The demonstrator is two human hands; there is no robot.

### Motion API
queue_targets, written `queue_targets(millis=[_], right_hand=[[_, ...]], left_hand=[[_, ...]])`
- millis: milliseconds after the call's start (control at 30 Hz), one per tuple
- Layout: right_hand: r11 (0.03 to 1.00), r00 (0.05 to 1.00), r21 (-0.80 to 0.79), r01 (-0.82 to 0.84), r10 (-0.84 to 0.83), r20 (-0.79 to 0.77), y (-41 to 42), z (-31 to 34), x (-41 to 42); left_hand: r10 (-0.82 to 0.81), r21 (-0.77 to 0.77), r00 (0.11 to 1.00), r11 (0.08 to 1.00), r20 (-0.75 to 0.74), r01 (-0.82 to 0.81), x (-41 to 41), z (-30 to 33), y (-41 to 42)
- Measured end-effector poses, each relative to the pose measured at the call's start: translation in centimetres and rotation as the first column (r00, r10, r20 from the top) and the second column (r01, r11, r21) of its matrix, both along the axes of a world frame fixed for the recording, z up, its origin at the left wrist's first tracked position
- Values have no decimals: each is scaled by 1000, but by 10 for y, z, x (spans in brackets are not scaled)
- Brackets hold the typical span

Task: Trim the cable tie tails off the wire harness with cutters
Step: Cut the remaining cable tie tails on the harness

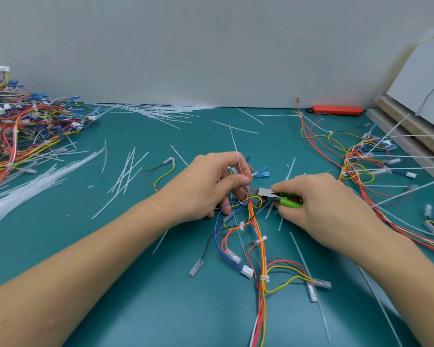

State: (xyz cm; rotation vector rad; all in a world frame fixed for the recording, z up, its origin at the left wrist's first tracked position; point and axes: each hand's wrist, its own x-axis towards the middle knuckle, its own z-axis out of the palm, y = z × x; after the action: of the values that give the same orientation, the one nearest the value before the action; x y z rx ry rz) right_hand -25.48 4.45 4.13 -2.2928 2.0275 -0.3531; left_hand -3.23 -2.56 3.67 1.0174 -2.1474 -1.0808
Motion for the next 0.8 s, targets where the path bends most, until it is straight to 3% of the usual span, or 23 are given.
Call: queue_targets(millis=[333, 500, 600, 700, 800], right_hand=[[998, 996, -28, 52, -50, 73, -1, -3, -3], [980, 954, -147, 132, -85, 289, -5, -5, -14], [980, 939, -147, 135, -80, 334, -6, -6, -17], [989, 931, -101, 110, -67, 359, -5, -8, -15], [994, 917, -71, 84, -49, 395, -4, -10, -14]], left_hand=[[34, 69, 998, 997, -47, -31, 1, -2, -3], [211, 235, 950, 959, -231, -155, 6, 5, -8], [318, 258, 907, 933, -276, -249, 12, 13, -15], [345, 179, 926, 931, -156, -317, 26, 20, -26], [374, -36, 911, 927, 172, -374, 41, 23, -36]])
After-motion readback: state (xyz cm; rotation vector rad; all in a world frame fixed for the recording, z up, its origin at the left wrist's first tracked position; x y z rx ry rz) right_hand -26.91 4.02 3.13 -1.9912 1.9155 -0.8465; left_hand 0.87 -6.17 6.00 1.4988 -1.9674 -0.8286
